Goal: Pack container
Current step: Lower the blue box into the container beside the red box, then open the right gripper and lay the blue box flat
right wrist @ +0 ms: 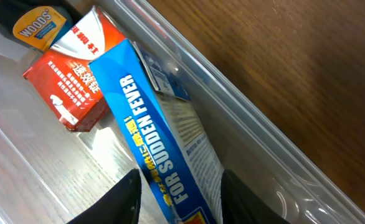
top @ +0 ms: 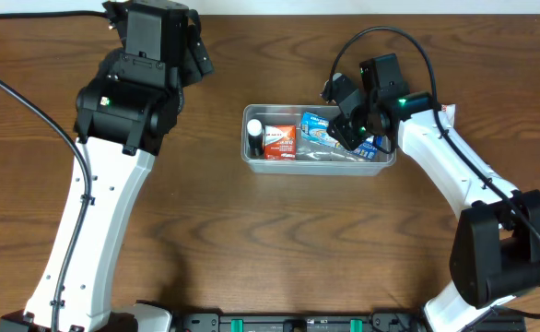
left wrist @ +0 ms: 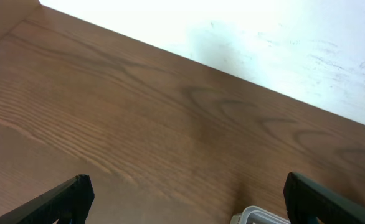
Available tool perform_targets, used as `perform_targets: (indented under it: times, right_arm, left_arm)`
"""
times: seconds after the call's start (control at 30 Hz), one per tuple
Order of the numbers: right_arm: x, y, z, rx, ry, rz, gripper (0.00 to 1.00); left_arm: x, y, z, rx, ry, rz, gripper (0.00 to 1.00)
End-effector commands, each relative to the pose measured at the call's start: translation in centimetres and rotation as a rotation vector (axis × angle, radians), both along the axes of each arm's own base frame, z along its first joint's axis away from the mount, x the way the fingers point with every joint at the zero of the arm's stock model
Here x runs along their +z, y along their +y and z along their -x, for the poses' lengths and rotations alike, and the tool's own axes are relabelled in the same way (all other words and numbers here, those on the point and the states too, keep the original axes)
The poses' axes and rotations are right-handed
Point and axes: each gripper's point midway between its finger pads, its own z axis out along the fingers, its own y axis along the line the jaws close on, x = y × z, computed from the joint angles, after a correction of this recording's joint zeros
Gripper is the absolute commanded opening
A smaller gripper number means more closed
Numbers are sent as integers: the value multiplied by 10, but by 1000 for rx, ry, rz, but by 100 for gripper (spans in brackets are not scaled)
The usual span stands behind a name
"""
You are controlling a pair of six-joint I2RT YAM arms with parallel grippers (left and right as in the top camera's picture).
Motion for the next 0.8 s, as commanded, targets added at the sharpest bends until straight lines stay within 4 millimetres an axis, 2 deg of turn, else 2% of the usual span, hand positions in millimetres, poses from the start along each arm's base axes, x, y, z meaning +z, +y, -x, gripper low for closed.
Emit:
perform_targets:
  times: [0.0, 0.17, 0.47, 0.53, 0.6, 0.67, 0.77]
  right_arm:
    - [22, 7, -4, 77, -76, -11, 40]
    - [35, 8, -5, 97, -95, -7, 38]
    - [47, 3, 21, 65, -8, -19, 37]
    - [47, 2, 21, 63, -8, -16, 36]
    - [48, 0, 16, 37, -19, -10, 26]
    - [50, -7, 5, -78, -32, -2, 1]
    - [55, -16, -13, -256, -56, -24, 1]
  left_arm:
    - [5, 4, 0, 8, -10, -18, 98]
    - [5, 4, 0, 8, -9, -19, 98]
    - [5, 4, 0, 8, -9, -19, 98]
    - [5, 4, 0, 8, -10, -18, 98]
    - [5, 4, 0, 8, -10, -18, 98]
    - [5, 4, 0, 8, -10, -18, 98]
    - [5, 4, 0, 8, -10, -18, 98]
